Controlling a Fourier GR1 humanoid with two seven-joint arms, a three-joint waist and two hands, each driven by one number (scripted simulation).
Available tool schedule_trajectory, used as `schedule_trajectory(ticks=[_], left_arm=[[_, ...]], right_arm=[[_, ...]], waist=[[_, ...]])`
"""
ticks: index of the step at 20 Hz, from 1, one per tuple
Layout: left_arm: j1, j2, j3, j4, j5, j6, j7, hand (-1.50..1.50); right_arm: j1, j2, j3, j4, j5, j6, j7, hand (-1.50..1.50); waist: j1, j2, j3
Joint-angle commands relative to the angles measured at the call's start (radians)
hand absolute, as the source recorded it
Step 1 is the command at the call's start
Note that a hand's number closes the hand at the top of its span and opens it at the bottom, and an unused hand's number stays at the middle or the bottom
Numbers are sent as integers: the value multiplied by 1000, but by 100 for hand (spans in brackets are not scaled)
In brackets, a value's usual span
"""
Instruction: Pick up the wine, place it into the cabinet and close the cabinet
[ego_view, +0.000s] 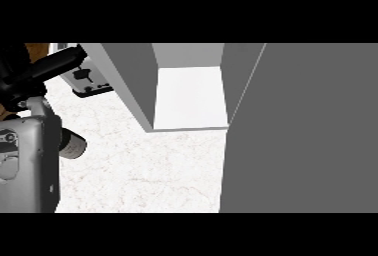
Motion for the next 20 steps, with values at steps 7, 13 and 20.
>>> schedule_trajectory(ticks=[7, 13, 20], left_arm=[[-256, -16, -56, 172, -122, 150, 142, -150], [-260, -34, -80, 165, -155, 176, 194, -150], [-327, -18, -92, 158, -250, 208, 295, -150]], right_arm=[[36, -30, 5, -211, -54, -38, 158, -150], [62, -12, 72, -198, 25, -72, 155, -150], [14, -9, 90, -213, 34, -109, 192, -150]], waist=[[18, -3, -1], [22, -5, 0], [23, -6, 0]])
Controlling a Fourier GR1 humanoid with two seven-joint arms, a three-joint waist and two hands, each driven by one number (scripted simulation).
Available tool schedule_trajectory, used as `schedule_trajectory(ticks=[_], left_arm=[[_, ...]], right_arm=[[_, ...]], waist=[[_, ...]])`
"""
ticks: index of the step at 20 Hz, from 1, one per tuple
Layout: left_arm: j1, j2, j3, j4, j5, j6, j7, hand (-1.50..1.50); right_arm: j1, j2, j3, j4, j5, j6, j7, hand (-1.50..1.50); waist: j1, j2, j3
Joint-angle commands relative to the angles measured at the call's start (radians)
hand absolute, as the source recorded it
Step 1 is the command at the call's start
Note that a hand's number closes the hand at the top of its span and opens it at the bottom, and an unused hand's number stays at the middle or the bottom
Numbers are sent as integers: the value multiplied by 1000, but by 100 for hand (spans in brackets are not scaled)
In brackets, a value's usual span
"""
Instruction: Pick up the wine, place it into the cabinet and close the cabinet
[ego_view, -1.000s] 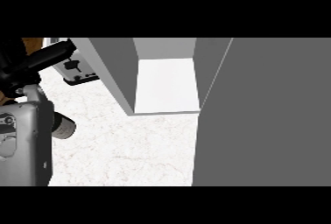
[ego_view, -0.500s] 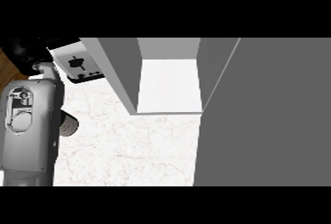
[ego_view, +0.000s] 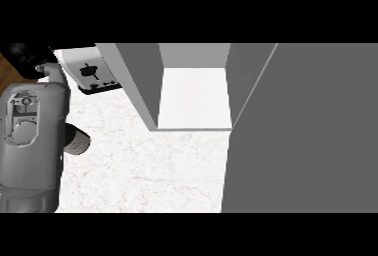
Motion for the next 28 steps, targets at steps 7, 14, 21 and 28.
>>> schedule_trajectory(ticks=[7, 14, 21, 28], left_arm=[[6, -77, -58, -96, -78, 66, 66, -150], [-58, -9, -25, -118, -160, 36, 224, -150], [141, -7, -46, -309, -216, -12, 277, -150], [186, 26, -42, -410, -252, -83, 366, -150]], right_arm=[[12, -19, 12, -214, 4, -52, 125, -150], [69, -55, -28, -232, -50, -24, 116, -150], [44, -30, 46, -267, 15, -76, 159, -150], [-8, -55, -26, -275, -57, -76, 209, -150]], waist=[[-9, 0, 12], [-13, 0, 13], [1, -3, 12], [5, -1, 12]])
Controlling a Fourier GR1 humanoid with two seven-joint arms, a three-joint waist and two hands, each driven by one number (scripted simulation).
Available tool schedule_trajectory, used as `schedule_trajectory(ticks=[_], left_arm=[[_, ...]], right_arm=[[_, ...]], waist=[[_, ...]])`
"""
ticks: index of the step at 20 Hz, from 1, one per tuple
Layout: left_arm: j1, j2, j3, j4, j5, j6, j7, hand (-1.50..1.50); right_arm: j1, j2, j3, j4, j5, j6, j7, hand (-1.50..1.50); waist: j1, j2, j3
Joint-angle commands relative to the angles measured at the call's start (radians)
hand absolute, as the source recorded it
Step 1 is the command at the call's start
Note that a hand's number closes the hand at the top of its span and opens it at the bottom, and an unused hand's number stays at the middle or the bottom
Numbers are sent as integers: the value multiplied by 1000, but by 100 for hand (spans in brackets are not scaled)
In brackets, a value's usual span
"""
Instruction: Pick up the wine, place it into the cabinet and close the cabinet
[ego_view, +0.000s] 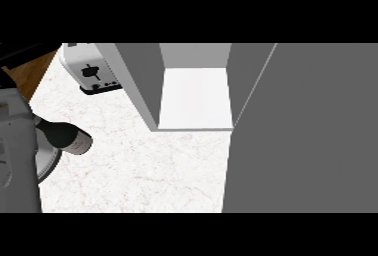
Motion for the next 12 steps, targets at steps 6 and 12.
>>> schedule_trajectory(ticks=[6, 12], left_arm=[[106, 73, 86, -111, 58, -56, 45, -150], [167, -6, 45, -145, 12, -11, 61, -150]], right_arm=[[6, -7, -2, -213, -40, -36, 116, -150], [17, -14, 23, -265, -31, -48, 136, -150]], waist=[[4, 1, 0], [-8, 1, 1]])
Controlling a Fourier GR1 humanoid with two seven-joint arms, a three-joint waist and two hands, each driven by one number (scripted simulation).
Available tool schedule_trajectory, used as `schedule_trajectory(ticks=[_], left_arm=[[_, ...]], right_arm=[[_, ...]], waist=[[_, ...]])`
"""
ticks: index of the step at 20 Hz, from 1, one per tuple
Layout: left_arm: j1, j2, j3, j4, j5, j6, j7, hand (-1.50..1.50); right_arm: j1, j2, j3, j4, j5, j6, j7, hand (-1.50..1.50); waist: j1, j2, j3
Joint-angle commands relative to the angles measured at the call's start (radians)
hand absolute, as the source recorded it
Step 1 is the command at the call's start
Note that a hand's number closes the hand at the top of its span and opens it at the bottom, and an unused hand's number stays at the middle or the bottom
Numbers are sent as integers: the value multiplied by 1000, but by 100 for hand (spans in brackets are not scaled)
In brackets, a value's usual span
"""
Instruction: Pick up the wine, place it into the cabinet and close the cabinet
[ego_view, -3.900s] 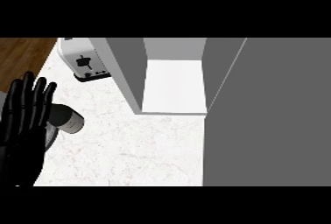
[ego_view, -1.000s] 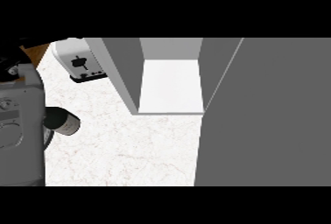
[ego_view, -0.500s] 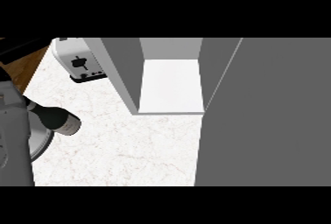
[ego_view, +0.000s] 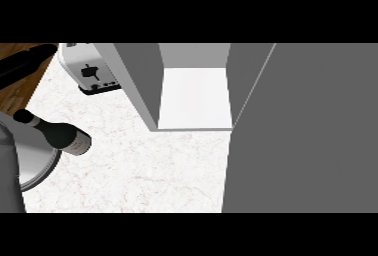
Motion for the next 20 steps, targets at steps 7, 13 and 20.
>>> schedule_trajectory(ticks=[7, 13, 20], left_arm=[[187, -40, 63, -22, 159, 37, -106, -150], [271, -96, 33, 13, 208, 64, -238, -150], [350, -94, 89, 82, 368, 21, -397, -150]], right_arm=[[73, -34, 35, -269, -25, -23, 110, -150], [27, -23, 53, -248, -5, -48, 123, -150], [45, -39, 9, -206, -43, -31, 63, -150]], waist=[[-6, 0, -1], [-7, 2, -1], [-14, 3, -1]])
